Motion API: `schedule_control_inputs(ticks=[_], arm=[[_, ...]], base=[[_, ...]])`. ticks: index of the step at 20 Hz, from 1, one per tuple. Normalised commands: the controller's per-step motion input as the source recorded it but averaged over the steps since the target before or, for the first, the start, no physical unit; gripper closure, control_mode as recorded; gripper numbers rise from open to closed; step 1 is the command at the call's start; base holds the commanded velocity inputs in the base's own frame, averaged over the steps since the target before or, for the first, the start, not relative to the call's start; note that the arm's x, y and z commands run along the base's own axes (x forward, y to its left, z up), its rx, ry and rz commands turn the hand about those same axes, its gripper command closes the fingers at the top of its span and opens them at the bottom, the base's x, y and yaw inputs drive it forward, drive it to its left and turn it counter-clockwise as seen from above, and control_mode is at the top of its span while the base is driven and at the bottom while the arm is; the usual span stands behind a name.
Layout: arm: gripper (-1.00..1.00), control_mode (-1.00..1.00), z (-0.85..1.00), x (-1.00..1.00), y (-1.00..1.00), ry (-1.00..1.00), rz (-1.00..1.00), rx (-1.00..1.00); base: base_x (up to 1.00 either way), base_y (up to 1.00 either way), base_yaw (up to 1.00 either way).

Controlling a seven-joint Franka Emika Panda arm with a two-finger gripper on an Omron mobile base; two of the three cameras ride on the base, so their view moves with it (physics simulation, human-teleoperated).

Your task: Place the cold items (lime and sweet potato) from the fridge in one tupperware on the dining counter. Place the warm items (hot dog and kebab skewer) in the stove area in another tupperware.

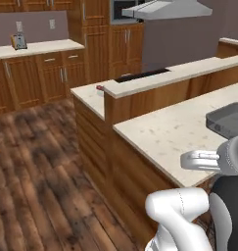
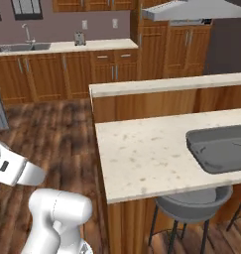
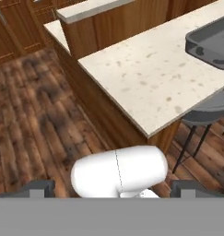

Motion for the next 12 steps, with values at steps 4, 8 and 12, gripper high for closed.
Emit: schedule_control_inputs(ticks=[4, 8, 12], arm=[[-1.00, 1.00, 0.00, 0.00, 0.00, 0.00, 0.00, 0.00], [-1.00, 1.00, 0.00, 0.00, 0.00, 0.00, 0.00, 0.00], [-1.00, 1.00, 0.00, 0.00, 0.00, 0.00, 0.00, 0.00]], base=[[0.60, 1.00, -0.52], [-0.01, 1.00, -0.26], [0.24, 1.00, -0.29]])
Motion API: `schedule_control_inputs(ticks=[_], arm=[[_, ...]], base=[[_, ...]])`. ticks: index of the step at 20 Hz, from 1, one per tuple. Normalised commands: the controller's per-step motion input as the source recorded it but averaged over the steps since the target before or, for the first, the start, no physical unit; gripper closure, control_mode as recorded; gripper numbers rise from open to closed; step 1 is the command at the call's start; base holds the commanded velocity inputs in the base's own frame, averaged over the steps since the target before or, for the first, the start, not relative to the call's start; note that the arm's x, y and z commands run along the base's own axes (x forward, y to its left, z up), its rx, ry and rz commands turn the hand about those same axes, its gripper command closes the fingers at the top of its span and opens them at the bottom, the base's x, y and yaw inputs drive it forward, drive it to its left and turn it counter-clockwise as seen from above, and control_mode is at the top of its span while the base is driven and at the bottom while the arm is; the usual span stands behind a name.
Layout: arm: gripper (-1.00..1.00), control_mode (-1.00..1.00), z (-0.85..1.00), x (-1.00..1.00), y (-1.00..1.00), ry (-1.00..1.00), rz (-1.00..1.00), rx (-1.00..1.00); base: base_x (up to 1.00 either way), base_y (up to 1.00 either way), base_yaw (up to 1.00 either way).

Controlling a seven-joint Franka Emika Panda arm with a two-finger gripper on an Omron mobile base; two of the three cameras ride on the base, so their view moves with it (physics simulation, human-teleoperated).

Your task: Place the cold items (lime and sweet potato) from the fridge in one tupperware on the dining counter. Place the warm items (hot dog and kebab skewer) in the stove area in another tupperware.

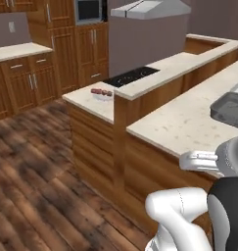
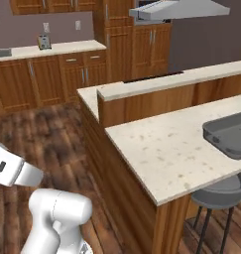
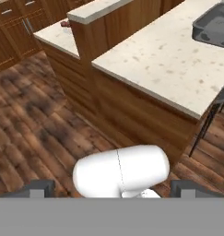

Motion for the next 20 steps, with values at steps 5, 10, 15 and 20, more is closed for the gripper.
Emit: schedule_control_inputs(ticks=[5, 10, 15, 20], arm=[[-1.00, 1.00, 0.00, 0.00, 0.00, 0.00, 0.00, 0.00], [-1.00, 1.00, 0.00, 0.00, 0.00, 0.00, 0.00, 0.00], [-1.00, 1.00, 0.00, 0.00, 0.00, 0.00, 0.00, 0.00], [-1.00, 1.00, 0.00, 0.00, 0.00, 0.00, 0.00, 0.00]], base=[[0.87, 0.83, -0.41], [0.64, 0.95, -0.46], [0.59, 0.89, -0.43], [0.75, 0.30, -0.16]])
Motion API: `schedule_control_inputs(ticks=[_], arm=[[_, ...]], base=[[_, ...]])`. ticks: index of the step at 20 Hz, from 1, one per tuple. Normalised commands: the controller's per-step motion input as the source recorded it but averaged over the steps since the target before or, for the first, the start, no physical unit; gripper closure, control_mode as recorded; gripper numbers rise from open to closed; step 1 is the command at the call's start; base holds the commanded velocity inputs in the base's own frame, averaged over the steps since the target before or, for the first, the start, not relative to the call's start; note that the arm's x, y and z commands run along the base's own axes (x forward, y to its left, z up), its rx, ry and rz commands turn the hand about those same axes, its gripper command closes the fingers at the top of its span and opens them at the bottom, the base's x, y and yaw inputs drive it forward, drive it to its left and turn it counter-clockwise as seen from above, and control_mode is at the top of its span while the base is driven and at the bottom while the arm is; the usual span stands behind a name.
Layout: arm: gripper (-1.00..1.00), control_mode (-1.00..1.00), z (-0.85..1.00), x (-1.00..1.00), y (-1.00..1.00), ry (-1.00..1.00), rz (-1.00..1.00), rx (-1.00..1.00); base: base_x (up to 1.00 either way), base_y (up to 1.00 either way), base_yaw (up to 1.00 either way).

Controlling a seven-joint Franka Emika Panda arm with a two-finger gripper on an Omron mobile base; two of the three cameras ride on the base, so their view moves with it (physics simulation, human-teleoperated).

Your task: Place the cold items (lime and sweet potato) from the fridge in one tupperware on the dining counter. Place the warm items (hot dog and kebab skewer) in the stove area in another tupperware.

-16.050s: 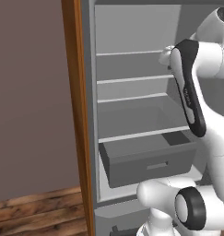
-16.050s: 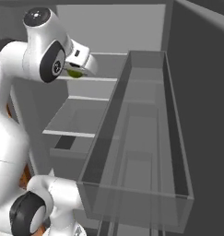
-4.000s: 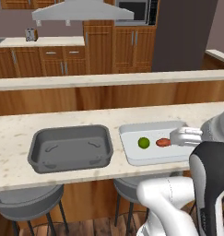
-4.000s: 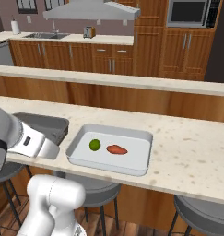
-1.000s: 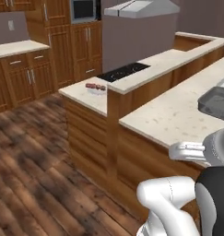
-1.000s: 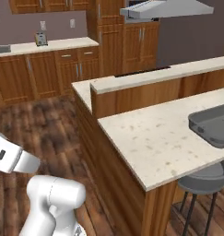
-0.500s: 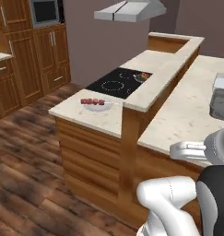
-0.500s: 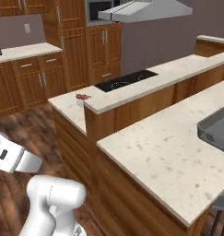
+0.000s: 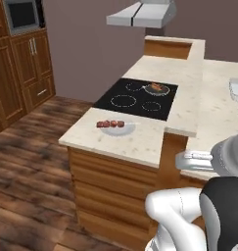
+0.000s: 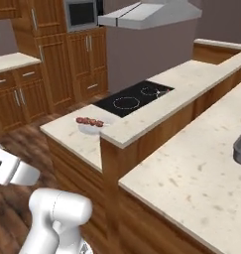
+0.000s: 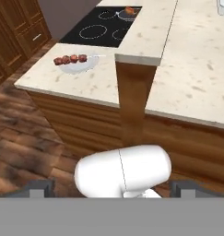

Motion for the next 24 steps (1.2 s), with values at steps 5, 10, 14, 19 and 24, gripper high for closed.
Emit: schedule_control_inputs(ticks=[5, 10, 14, 19, 24], arm=[[-1.00, 1.00, 0.00, 0.00, 0.00, 0.00, 0.00, 0.00], [-1.00, 1.00, 0.00, 0.00, 0.00, 0.00, 0.00, 0.00], [-1.00, 1.00, 0.00, 0.00, 0.00, 0.00, 0.00, 0.00], [-1.00, 1.00, 0.00, 0.00, 0.00, 0.00, 0.00, 0.00], [-1.00, 1.00, 0.00, 0.00, 0.00, 0.00, 0.00, 0.00]], base=[[0.76, 0.29, -0.07], [0.68, 0.86, -0.33], [0.46, 1.00, -0.39], [0.26, 1.00, -0.35], [0.18, 1.00, -0.38]])
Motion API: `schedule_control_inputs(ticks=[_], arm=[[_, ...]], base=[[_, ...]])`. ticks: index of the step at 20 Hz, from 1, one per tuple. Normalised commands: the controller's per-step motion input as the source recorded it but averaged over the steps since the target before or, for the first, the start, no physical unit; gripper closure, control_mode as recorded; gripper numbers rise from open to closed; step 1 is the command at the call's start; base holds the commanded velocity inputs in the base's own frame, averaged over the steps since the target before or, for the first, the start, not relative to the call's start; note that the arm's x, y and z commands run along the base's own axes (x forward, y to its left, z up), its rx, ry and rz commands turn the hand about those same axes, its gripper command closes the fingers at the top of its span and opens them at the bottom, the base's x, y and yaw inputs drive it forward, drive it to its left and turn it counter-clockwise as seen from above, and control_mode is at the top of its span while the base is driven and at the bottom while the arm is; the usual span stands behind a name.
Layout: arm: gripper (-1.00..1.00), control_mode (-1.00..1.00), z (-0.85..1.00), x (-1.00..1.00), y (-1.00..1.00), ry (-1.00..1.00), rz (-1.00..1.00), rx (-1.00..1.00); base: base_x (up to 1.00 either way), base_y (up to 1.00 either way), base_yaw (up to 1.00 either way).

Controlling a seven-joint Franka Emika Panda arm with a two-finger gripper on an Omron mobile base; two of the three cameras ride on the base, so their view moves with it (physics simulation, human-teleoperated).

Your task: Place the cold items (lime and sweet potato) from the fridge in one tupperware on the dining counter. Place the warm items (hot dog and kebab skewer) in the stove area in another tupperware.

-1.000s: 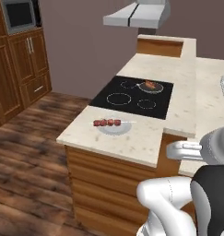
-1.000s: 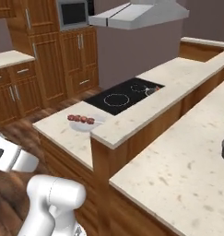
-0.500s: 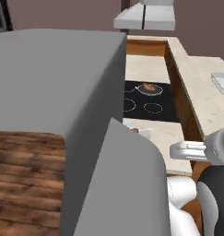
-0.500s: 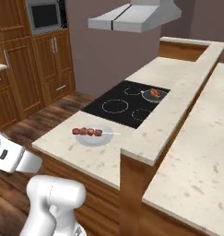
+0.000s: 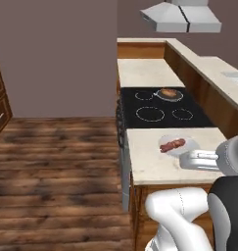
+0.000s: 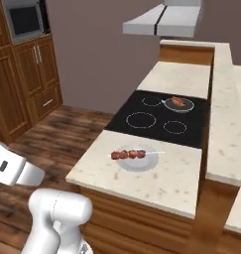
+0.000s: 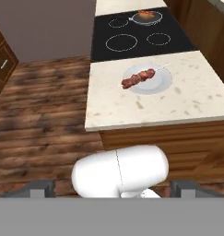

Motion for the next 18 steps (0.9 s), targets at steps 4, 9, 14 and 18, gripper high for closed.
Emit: schedule_control_inputs(ticks=[4, 9, 14, 18], arm=[[-1.00, 1.00, 0.00, 0.00, 0.00, 0.00, 0.00, 0.00], [-1.00, 1.00, 0.00, 0.00, 0.00, 0.00, 0.00, 0.00], [-1.00, 1.00, 0.00, 0.00, 0.00, 0.00, 0.00, 0.00], [-1.00, 1.00, 0.00, 0.00, 0.00, 0.00, 0.00, 0.00]], base=[[0.02, 1.00, -0.43], [0.00, 1.00, -0.50], [0.05, 1.00, -0.53], [0.23, 1.00, -0.59]])
